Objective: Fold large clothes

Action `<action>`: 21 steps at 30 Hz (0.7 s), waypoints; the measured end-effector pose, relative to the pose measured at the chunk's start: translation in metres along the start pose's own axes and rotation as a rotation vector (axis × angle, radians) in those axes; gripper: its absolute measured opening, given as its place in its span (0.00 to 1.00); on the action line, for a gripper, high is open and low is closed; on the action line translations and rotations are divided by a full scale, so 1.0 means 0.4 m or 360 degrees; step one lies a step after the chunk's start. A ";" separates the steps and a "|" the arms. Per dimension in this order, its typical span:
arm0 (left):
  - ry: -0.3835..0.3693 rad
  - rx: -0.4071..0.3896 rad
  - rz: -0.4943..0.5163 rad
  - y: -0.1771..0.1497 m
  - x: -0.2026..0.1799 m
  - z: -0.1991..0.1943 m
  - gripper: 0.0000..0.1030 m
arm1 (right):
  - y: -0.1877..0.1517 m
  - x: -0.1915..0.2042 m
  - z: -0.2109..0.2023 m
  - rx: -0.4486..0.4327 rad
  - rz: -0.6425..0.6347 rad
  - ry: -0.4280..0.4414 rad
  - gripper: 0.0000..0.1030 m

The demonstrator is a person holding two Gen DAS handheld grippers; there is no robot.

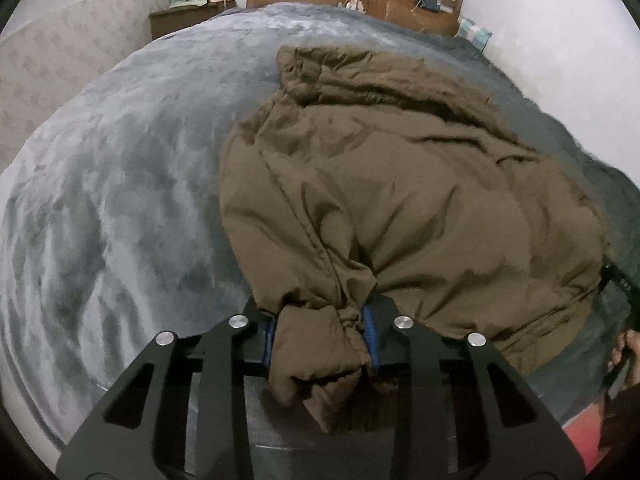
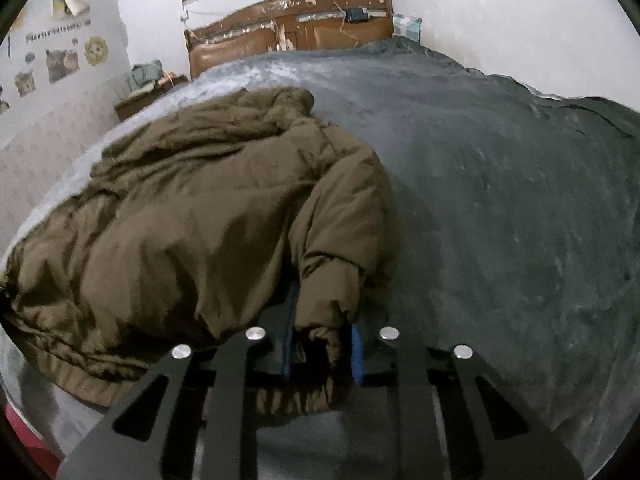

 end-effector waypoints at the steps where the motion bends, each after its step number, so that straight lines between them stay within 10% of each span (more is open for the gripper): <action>1: -0.0006 -0.0017 0.0013 0.011 -0.002 -0.012 0.28 | 0.008 0.000 -0.006 -0.0010 0.0005 0.0017 0.20; 21: -0.0035 -0.0273 0.0198 0.253 -0.093 -0.143 0.28 | 0.226 0.083 -0.067 -0.0216 -0.0135 0.0125 0.18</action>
Point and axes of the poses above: each gripper's, at about its wrist camera, not at the fingertips, and z roughly the way its jaws point, x to its left, y to its top, the point moved 7 cm from there along z, roughly the way its jaws point, and after that the axes turned 10 degrees about x, right-handed, at the moved point
